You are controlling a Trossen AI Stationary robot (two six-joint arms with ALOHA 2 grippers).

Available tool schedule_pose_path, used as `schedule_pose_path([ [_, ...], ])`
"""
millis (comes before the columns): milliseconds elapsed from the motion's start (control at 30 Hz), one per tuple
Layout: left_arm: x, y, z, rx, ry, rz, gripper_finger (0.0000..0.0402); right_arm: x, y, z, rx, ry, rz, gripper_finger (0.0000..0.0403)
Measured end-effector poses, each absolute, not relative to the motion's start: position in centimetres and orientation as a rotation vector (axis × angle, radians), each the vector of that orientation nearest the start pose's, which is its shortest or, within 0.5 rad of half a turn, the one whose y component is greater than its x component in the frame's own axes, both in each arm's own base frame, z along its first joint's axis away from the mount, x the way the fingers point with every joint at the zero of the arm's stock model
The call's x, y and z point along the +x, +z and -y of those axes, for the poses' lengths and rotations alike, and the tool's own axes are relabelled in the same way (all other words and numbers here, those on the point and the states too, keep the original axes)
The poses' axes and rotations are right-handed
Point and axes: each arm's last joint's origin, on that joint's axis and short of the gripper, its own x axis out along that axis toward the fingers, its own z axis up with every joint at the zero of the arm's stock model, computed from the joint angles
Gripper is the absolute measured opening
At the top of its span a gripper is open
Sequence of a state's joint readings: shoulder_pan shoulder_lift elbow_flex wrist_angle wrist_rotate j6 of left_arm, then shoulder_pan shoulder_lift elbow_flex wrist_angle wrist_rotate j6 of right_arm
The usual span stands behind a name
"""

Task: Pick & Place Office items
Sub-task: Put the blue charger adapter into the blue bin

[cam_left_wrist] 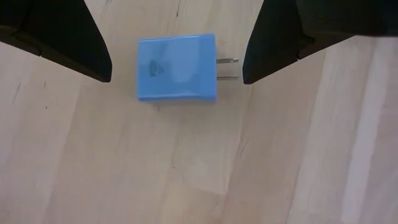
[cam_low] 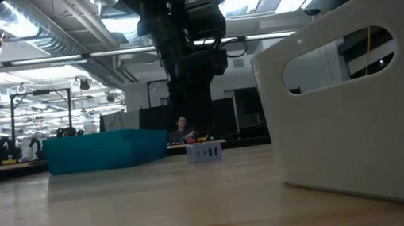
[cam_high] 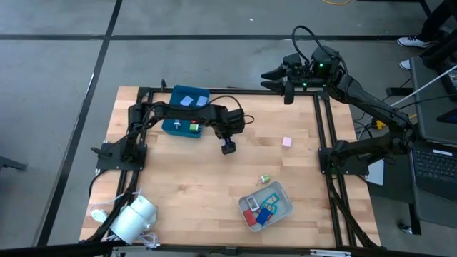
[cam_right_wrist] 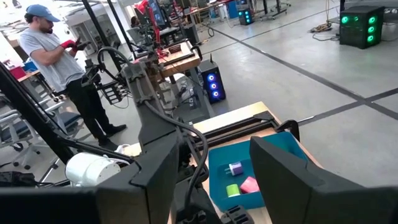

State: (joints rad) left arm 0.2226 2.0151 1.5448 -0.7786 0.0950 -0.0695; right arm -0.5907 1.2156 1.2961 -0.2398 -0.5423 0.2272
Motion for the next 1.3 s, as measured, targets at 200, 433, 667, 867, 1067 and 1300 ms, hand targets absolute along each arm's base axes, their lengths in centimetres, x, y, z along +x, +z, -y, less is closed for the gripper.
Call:
schedule_pose_path([
  [200,40.3,18.3,-7.9,-0.278,0.155,-1.268,0.0357,22.3,41.6,13.2,0.305,-0.063,-0.129,0.0203],
  [433,41.0,16.8,-6.9,-0.297,0.164,-1.295,0.0357,22.3,41.6,13.2,0.301,-0.063,-0.129,0.0203],
  [667,40.8,15.6,-7.2,-0.235,0.253,-1.34,0.0356,22.3,41.6,13.2,0.29,-0.063,-0.129,0.0203],
  [867,41.1,13.4,-7.2,-0.236,0.267,-1.405,0.0354,22.3,41.6,13.2,0.286,-0.065,-0.129,0.0203],
  [1067,41.2,12.8,-6.8,-0.23,0.275,-1.42,0.0323,22.3,41.6,13.2,0.286,-0.065,-0.129,0.0203],
  [1300,41.1,13.1,-7.4,-0.287,0.318,-1.392,0.0323,22.3,41.6,13.3,0.279,-0.091,-0.128,0.0203],
])
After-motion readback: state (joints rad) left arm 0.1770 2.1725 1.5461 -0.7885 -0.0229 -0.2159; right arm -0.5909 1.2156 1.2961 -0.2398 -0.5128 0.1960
